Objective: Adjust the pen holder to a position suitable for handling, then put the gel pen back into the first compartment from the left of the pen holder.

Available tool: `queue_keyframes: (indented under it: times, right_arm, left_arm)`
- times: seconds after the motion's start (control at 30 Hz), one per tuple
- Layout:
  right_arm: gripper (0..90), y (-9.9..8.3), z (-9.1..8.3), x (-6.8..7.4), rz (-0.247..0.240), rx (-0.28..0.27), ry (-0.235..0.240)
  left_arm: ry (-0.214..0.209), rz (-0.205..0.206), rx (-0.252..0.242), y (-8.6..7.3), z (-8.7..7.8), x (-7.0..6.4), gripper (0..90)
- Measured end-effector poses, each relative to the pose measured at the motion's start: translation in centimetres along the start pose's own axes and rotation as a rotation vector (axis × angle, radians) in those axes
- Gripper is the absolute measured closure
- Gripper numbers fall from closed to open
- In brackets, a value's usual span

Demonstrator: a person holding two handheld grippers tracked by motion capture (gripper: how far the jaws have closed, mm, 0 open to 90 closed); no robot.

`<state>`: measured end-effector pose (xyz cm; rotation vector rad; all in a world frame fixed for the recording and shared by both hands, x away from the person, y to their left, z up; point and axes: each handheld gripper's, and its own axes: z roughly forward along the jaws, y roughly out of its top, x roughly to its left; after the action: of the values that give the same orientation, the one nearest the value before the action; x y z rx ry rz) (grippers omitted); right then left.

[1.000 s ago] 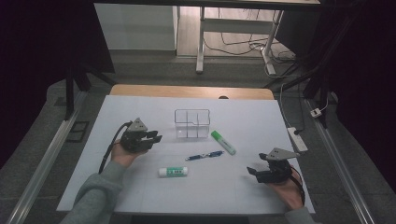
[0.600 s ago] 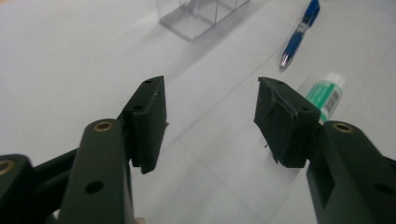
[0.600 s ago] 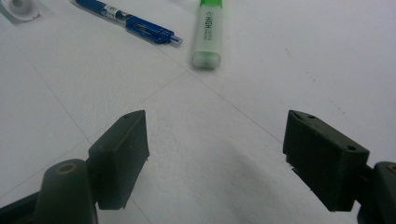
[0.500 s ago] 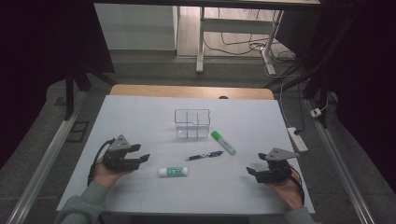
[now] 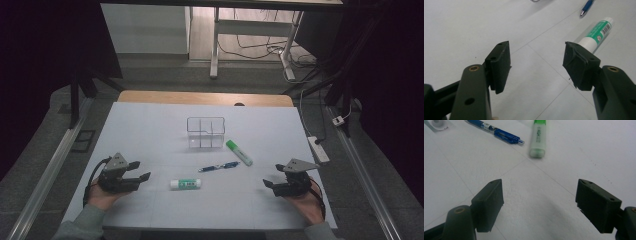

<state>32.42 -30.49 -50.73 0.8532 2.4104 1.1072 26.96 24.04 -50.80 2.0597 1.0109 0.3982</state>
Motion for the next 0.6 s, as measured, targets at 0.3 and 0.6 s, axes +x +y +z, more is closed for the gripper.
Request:
queue_keyframes:
  times: [0.3, 0.6]
  right_arm:
    - [24.6, 0.3, -0.2, 0.2, -0.007, -0.004, 0.019]
    - [25.4, 1.1, -0.3, 0.6, -0.024, -0.019, 0.042]
  left_arm:
    - [0.001, -0.001, 0.002, 0.0, 0.0, 0.0, 37.8]
    - [0.0, 0.008, 0.018, 0.0, 0.4, -0.2, 37.2]
